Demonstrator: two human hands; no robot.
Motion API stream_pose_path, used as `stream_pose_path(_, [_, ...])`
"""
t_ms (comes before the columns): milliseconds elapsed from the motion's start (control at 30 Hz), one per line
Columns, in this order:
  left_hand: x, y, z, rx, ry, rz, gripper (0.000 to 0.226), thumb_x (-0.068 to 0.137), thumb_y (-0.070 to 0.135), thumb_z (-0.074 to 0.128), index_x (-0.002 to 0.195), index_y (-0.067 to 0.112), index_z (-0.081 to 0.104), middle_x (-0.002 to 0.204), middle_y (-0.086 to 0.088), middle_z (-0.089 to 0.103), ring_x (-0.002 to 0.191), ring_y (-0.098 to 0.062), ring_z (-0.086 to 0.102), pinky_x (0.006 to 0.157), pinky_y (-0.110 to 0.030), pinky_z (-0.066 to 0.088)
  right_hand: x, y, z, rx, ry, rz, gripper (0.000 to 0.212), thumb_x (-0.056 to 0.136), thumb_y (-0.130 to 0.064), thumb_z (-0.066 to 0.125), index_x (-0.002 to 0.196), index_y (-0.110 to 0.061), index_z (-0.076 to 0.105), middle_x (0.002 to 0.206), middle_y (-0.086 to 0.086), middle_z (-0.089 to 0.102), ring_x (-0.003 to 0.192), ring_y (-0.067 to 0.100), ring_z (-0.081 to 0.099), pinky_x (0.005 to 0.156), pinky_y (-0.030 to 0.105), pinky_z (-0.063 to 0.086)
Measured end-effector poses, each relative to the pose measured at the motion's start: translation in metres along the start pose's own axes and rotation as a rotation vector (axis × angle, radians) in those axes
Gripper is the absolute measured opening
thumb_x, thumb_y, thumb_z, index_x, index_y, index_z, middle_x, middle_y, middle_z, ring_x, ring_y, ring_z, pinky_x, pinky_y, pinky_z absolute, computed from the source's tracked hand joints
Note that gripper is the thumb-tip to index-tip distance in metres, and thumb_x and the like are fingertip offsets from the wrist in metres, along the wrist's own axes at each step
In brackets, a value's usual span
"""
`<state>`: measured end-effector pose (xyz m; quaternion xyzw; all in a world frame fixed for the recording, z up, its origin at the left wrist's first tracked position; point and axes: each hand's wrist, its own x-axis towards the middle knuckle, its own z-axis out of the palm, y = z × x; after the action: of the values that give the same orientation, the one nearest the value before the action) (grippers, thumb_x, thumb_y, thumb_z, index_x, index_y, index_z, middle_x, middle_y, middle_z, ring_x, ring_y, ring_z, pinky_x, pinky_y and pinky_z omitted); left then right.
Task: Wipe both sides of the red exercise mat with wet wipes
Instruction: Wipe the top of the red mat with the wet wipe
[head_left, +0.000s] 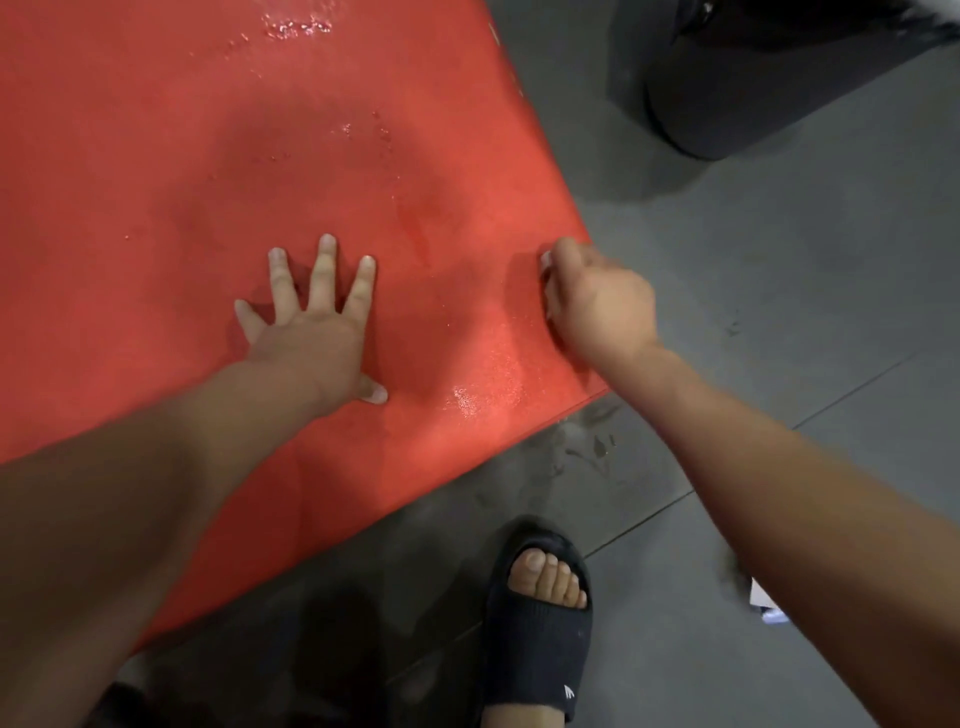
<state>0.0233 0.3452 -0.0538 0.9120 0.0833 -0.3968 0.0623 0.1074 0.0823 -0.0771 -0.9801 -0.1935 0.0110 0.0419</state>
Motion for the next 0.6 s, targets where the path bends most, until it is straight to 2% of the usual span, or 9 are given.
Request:
stream_pose_path(33, [0.001,0.001,0.0,-0.002,-0.001,-0.003,0.142,0.067,0.063,0.084,0.154,0.041,-0.027,0.157,0.004,-0.045,0.148,-0.043,-0.029,0.115,-0.074,0.011,0.006,0.002,0.0,-0.023,0.035,0.116,0.015,0.095,-0.023,0.051,0.103,-0.014,0.059,0.086,0.013,0.066,0.066,0.038,0.064,0.049,0.033,0.03])
stream_pose_path(67, [0.001,0.001,0.0,-0.004,-0.002,-0.007,0.142,0.067,0.063,0.084,0.153,0.041,-0.027,0.156,0.005,-0.045,0.148,-0.043,-0.029,0.115,-0.074,0.01,0.008,-0.002,0.002,-0.024,0.045,0.139,0.016,0.097,-0.024,0.049,0.103,-0.013,0.058,0.085,0.013,0.066,0.066,0.038,0.064,0.049,0.034,0.029])
stream_pose_path(100, [0.001,0.001,0.0,-0.008,-0.003,-0.009,0.142,0.068,0.063,0.083,0.153,0.041,-0.028,0.156,0.005,-0.046,0.148,-0.043,-0.03,0.115,-0.074,0.01,0.006,-0.012,0.005,0.008,0.025,0.068,0.02,0.098,-0.025,0.045,0.104,-0.012,0.058,0.085,0.013,0.066,0.067,0.038,0.064,0.048,0.035,0.033])
stream_pose_path(200, [0.001,0.001,0.001,-0.008,0.009,-0.009,0.142,0.068,0.064,0.083,0.152,0.042,-0.029,0.156,0.004,-0.046,0.148,-0.043,-0.029,0.115,-0.074,0.011,-0.011,-0.04,0.006,0.097,-0.155,-0.355,0.034,0.101,-0.03,0.031,0.106,-0.011,0.059,0.091,0.009,0.066,0.073,0.035,0.064,0.052,0.04,0.049])
stream_pose_path(267, [0.001,0.001,0.001,-0.017,0.013,-0.014,0.142,0.067,0.065,0.082,0.152,0.042,-0.029,0.156,0.004,-0.046,0.148,-0.044,-0.029,0.115,-0.074,0.011,-0.003,-0.028,-0.004,0.043,-0.239,-0.49,0.031,0.1,-0.03,0.031,0.109,-0.016,0.056,0.096,0.007,0.064,0.076,0.033,0.064,0.057,0.04,0.051])
stream_pose_path(333, [0.0,-0.001,0.0,-0.026,0.025,-0.014,0.143,0.065,0.067,0.081,0.151,0.043,-0.03,0.156,0.005,-0.045,0.148,-0.043,-0.028,0.115,-0.074,0.011,0.018,-0.007,-0.016,0.02,-0.276,-0.41,0.018,0.096,-0.026,0.042,0.112,-0.023,0.048,0.101,0.007,0.063,0.081,0.034,0.065,0.061,0.038,0.049])
stream_pose_path(400, [-0.002,-0.006,0.0,-0.033,0.05,-0.001,0.142,0.064,0.071,0.08,0.151,0.045,-0.03,0.157,0.007,-0.044,0.15,-0.04,-0.027,0.117,-0.071,0.013,0.04,0.01,-0.022,0.006,-0.302,-0.252,0.02,0.094,-0.024,0.047,0.114,-0.024,0.045,0.107,0.008,0.062,0.083,0.038,0.064,0.061,0.038,0.042])
stream_pose_path(533, [-0.006,-0.017,-0.003,-0.037,0.096,0.04,0.133,0.067,0.071,0.078,0.153,0.048,-0.02,0.163,0.011,-0.03,0.154,-0.033,-0.019,0.121,-0.063,0.013,0.043,-0.006,-0.009,-0.041,-0.174,-0.064,0.013,0.101,-0.025,0.039,0.108,-0.016,0.045,0.097,0.011,0.063,0.079,0.039,0.064,0.056,0.038,0.036])
stream_pose_path(600, [-0.004,-0.021,-0.01,-0.04,0.132,0.025,0.126,0.072,0.065,0.079,0.157,0.046,-0.011,0.166,0.008,-0.022,0.155,-0.031,-0.013,0.122,-0.062,0.01,0.026,-0.028,0.003,0.014,-0.127,-0.131,0.02,0.103,-0.028,0.036,0.107,-0.015,0.051,0.096,0.01,0.065,0.073,0.037,0.065,0.051,0.038,0.038])
